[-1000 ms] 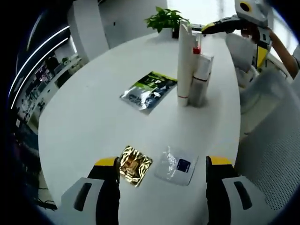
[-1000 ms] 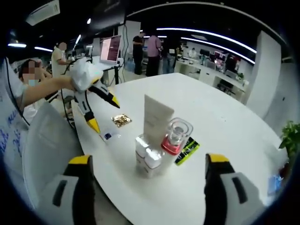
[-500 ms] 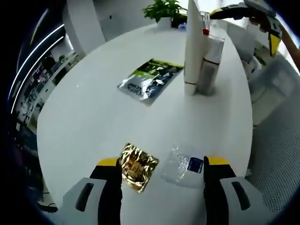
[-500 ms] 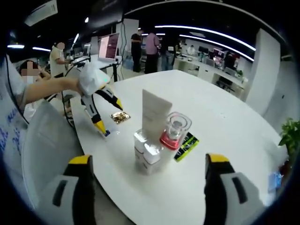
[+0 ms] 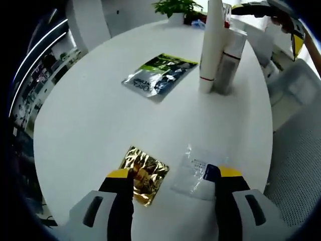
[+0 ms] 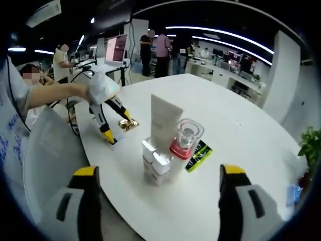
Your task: Arrange the skincare products in the storage area until every visible bottle or jar stands upright without overlapping.
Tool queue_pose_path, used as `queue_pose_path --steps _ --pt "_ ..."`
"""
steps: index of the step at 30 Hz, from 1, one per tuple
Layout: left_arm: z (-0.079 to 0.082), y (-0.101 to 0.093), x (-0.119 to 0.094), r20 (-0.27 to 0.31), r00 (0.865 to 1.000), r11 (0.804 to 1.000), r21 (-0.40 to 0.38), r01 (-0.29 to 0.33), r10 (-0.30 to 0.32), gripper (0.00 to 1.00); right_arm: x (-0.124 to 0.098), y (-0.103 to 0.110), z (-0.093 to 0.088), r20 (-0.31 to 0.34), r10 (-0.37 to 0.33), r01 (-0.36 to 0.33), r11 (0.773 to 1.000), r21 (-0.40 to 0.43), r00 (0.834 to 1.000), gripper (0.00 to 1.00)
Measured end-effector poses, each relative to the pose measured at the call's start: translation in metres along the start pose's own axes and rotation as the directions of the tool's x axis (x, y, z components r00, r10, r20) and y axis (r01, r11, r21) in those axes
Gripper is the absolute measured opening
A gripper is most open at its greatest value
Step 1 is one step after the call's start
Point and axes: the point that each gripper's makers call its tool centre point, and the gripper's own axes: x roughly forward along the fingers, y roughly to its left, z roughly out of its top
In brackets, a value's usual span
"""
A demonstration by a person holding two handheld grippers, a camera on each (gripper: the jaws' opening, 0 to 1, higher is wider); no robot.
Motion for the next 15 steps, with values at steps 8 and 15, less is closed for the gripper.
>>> queue_pose_path --steps 8,15 --pt "-0.0026 0.0012 0.002 0.018 0.999 0.999 -0.019 0.031 -0.031 0.64 0.0022 0.0029 -0.0018 -0.006 0.013 -0.013 1.0 -0.003 1.0 1.0" --pt "-0.0105 0.0028 -0.0017 -0.008 0.999 0.999 -0.002 0.042 -0.042 0.66 0.0018 0.0021 -0.0039 -0.009 0.015 -0.015 1.0 -0.001 1.0 1.0"
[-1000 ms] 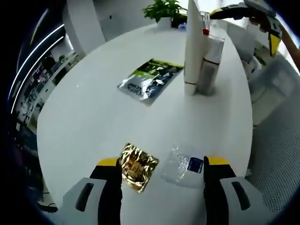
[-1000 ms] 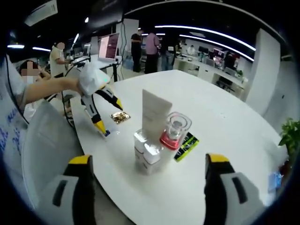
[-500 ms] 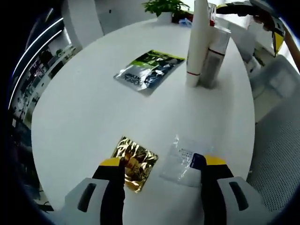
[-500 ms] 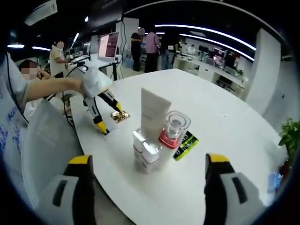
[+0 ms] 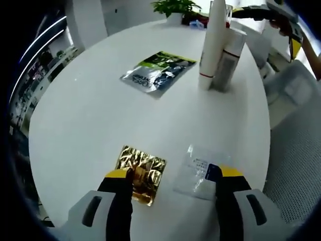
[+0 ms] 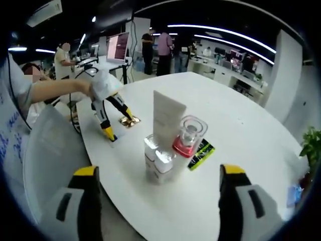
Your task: Arrange the skincare products in the storage area until every visible bottle or jar stands upright without overlapping.
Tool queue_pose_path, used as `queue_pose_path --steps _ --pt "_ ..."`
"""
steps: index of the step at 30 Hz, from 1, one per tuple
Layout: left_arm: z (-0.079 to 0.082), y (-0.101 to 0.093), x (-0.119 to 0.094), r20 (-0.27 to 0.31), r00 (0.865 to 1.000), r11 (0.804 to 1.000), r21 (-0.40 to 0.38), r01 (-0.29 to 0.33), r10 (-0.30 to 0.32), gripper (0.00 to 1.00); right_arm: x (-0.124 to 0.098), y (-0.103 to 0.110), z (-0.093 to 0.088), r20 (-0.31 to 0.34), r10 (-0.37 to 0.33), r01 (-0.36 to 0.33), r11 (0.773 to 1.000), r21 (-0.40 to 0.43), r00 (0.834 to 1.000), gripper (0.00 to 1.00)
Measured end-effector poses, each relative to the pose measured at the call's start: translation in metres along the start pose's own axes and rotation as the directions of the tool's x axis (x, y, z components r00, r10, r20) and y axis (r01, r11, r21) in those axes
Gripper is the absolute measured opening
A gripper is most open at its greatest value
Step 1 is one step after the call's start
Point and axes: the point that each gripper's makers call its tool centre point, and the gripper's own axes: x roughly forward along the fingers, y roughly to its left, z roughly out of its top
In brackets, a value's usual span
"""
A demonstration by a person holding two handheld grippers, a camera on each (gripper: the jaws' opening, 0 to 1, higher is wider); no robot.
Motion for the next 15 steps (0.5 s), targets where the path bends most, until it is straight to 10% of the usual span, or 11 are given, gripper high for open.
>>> queue_pose_path --steps 15 --pt "-0.032 0.015 -0.017 -0.046 0.999 1.0 -0.008 -0.009 0.009 0.69 0.0 -0.001 -0.004 -0.004 0.003 -0.003 1.0 0.005 1.0 1.0"
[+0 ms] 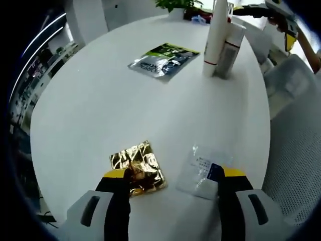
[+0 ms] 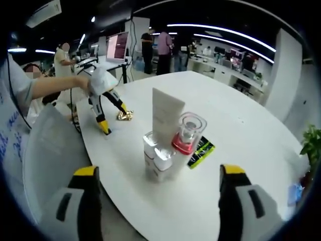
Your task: Arrange the skincare products in the storage area until every visible bottle or jar stands upright without overlapping.
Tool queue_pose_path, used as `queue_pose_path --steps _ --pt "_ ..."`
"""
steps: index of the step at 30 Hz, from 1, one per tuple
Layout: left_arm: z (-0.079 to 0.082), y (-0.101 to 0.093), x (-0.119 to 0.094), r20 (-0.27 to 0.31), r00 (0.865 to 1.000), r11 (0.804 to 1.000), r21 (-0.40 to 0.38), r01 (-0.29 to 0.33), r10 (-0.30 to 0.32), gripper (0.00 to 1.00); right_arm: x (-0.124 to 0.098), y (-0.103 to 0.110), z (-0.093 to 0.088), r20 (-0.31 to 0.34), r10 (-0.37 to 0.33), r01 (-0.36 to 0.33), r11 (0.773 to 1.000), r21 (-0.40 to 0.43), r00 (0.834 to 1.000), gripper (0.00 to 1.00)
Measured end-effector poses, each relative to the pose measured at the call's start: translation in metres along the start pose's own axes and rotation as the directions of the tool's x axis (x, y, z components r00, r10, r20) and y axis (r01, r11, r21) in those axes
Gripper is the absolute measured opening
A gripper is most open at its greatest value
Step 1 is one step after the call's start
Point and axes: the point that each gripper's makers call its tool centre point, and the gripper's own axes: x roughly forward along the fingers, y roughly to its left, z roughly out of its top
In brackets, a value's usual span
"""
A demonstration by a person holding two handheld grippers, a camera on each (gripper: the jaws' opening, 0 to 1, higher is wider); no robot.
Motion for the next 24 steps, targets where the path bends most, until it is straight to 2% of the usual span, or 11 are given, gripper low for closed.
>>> queue_pose_path --steps 9,24 --pt "-0.018 0.01 -0.009 -0.033 0.999 1.0 0.016 0.003 -0.003 0.64 0.0 0.001 -0.001 -0.005 -0.001 0.001 1.0 -0.004 1.0 1.0" --pt "-0.031 0.019 -0.018 -0.033 0.999 0.997 0.073 0.03 -0.028 0.5 -0.001 0.002 -0.005 -0.025 0.0 -0.001 1.0 -0.011 1.0 0.99"
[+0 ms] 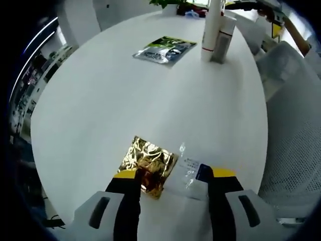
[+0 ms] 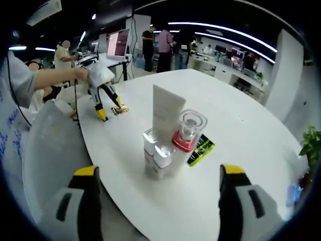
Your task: Arrange the skincare products in the storage area until every visible bottle or jar stands upright without overlapping.
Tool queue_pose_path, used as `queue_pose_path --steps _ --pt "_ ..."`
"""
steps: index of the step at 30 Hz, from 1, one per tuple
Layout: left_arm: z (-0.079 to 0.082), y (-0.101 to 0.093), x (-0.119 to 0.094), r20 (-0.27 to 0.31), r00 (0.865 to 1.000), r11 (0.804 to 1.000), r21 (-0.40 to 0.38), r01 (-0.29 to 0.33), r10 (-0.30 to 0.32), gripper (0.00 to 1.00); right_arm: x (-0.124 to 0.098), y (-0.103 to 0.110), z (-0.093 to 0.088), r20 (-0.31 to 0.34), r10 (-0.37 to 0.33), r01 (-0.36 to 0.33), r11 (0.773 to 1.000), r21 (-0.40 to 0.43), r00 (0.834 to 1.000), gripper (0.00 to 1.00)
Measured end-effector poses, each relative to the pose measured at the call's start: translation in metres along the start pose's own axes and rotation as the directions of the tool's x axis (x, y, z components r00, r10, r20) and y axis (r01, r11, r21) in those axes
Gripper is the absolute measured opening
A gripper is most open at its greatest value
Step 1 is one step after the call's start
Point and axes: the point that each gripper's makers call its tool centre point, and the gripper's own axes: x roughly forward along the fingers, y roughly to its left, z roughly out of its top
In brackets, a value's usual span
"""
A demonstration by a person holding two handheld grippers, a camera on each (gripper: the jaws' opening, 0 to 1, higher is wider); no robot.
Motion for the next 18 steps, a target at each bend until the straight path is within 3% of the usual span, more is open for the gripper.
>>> queue_pose_path --steps 18 --pt "-0.0065 0.0077 -0.0051 -0.018 1.0 0.999 0.046 -0.007 0.007 0.51 0.0016 0.005 -0.002 -0.013 0.017 -0.017 1.0 -0.01 1.0 1.0"
